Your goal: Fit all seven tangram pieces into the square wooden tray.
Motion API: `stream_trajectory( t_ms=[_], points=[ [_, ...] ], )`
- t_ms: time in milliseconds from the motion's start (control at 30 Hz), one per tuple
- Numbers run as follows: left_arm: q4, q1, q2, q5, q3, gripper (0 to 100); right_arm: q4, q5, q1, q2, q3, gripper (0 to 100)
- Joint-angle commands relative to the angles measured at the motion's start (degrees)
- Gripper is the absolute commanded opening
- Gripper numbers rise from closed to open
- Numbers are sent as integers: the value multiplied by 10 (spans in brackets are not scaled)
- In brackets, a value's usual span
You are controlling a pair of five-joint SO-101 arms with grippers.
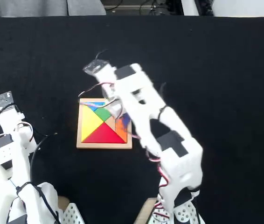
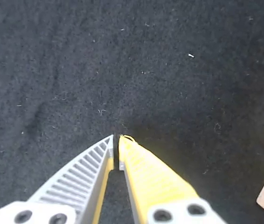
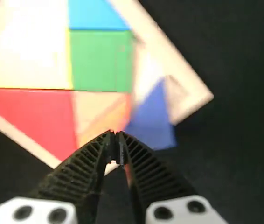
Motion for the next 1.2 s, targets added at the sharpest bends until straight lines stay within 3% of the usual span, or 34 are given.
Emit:
stream_trajectory(
  t_ms=[0,133,500,1000,1167],
  points=[
    [-10,4,-12,-4,-1,30,5,-2,67,-63,2,11],
    [-10,4,-12,-4,-1,30,0,18,100,-62,15,11],
    [-10,4,-12,-4,-1,30,-3,33,91,75,-61,11],
    [-10,7,-12,-4,-1,30,-20,33,72,84,-99,11],
    [-10,5,-12,-4,-1,30,2,36,99,76,-103,11]
  ],
)
